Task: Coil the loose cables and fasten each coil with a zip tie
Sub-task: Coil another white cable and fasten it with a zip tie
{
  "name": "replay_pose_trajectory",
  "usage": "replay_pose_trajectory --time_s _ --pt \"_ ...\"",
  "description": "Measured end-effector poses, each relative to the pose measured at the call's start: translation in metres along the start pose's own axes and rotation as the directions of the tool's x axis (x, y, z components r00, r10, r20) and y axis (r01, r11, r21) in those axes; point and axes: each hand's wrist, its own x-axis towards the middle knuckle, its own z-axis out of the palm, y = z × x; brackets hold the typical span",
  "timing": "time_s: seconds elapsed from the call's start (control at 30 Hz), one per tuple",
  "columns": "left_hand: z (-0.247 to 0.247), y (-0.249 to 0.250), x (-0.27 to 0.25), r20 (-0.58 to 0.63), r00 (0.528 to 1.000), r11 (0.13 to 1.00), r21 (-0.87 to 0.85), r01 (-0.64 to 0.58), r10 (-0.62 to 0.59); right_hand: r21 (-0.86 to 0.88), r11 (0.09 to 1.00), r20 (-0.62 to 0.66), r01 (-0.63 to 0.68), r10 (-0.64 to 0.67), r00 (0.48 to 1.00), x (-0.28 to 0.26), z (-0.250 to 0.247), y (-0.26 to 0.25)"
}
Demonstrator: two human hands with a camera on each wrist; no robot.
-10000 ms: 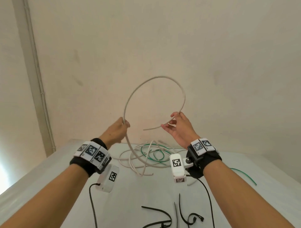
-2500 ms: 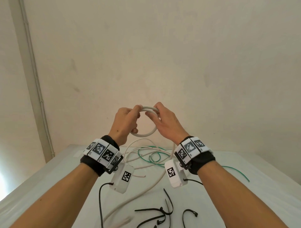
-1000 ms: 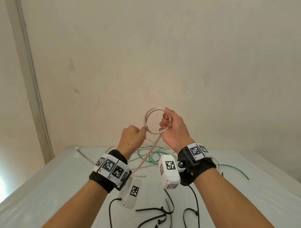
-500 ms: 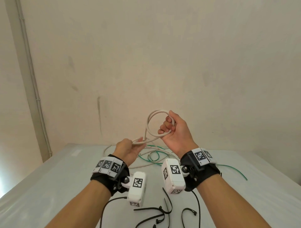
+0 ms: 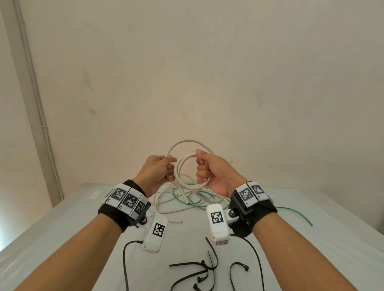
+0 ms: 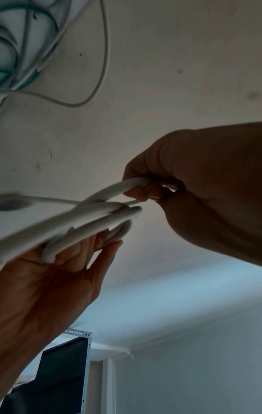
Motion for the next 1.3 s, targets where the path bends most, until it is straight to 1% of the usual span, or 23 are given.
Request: replay_pose_trajectory --time_s 0.07,0.13,0.23,0.33,0.4,0.47,0.57,0.67,0.73,0.8,0.83,0.87,0.93,1.0,1.07,1.1,1.2,1.23,1.27,1.3 --pt "0.000 0.002 -0.001 0.007 0.999 0.996 0.070 -0.048 0.048 -0.059 0.998 -0.010 0.005 -0.005 1.000 0.001 -0.001 0.001" --pt "-0.002 0.004 -0.004 0.058 0.996 0.988 0.132 -0.076 0.069 -0.091 0.996 -0.007 0.010 -0.010 1.000 0.000 -0.003 0.002" --pt "0.001 0.010 -0.014 0.153 0.988 0.991 0.125 -0.052 0.033 -0.204 0.977 0.019 0.065 -0.062 0.998 -0.002 -0.001 0.003" --pt "0.007 0.013 -0.017 0.191 0.981 0.983 0.174 -0.057 0.023 -0.347 0.927 0.090 0.140 -0.115 0.989 -0.006 0.006 0.003" --pt "0.010 0.014 -0.018 0.199 0.980 0.980 0.198 -0.026 -0.015 -0.446 0.873 0.158 0.198 -0.141 0.977 -0.009 0.009 0.002" --pt "0.012 0.014 -0.019 0.206 0.976 0.985 0.167 0.037 -0.072 -0.516 0.822 0.201 0.240 -0.155 0.967 -0.012 0.011 0.001" --pt "0.013 0.016 -0.023 0.243 0.958 0.983 0.137 0.123 -0.154 -0.555 0.784 0.221 0.277 -0.182 0.958 -0.014 0.010 0.001" --pt "0.010 0.017 -0.027 0.311 0.931 0.979 0.135 0.154 -0.189 -0.610 0.730 0.250 0.308 -0.191 0.949 -0.014 0.007 0.000" --pt "0.009 0.020 -0.030 0.348 0.915 0.978 0.123 0.168 -0.201 -0.639 0.716 0.218 0.281 -0.182 0.959 -0.012 0.005 0.000" --pt "0.009 0.022 -0.032 0.363 0.909 0.977 0.141 0.162 -0.203 -0.612 0.762 0.142 0.212 -0.158 0.977 -0.009 0.002 0.001" --pt "0.010 0.022 -0.033 0.360 0.912 0.975 0.171 0.141 -0.195 -0.607 0.770 0.120 0.194 -0.152 0.981 -0.006 0.001 0.002" --pt "0.010 0.021 -0.033 0.352 0.918 0.971 0.210 0.112 -0.182 -0.627 0.754 0.110 0.194 -0.161 0.981 -0.004 -0.001 0.004" --pt "0.011 0.020 -0.031 0.315 0.937 0.958 0.281 0.062 -0.153 -0.693 0.674 0.130 0.255 -0.231 0.964 -0.005 -0.001 0.008" --pt "0.013 0.019 -0.031 0.256 0.959 0.941 0.338 0.030 -0.122 -0.740 0.578 0.162 0.343 -0.342 0.925 -0.007 0.001 0.012" --pt "0.017 0.020 -0.030 0.210 0.976 0.906 0.422 -0.038 -0.057 -0.762 0.497 0.202 0.415 -0.427 0.881 -0.005 0.001 0.013" --pt "0.019 0.021 -0.030 0.198 0.980 0.876 0.474 -0.088 -0.008 -0.763 0.483 0.218 0.430 -0.434 0.874 -0.004 0.001 0.013" --pt "0.021 0.028 -0.029 0.175 0.976 0.759 0.615 -0.214 0.133 -0.724 0.557 0.216 0.406 -0.377 0.901 0.002 0.004 0.004" --pt "0.022 0.031 -0.029 0.169 0.971 0.717 0.654 -0.240 0.170 -0.735 0.541 0.219 0.408 -0.380 0.899 0.003 0.006 -0.001" --pt "0.022 0.035 -0.029 0.167 0.963 0.671 0.692 -0.266 0.210 -0.777 0.477 0.223 0.411 -0.402 0.888 0.003 0.008 -0.007" --pt "0.023 0.040 -0.029 0.167 0.953 0.623 0.725 -0.293 0.253 -0.828 0.380 0.230 0.413 -0.441 0.867 0.003 0.009 -0.013"
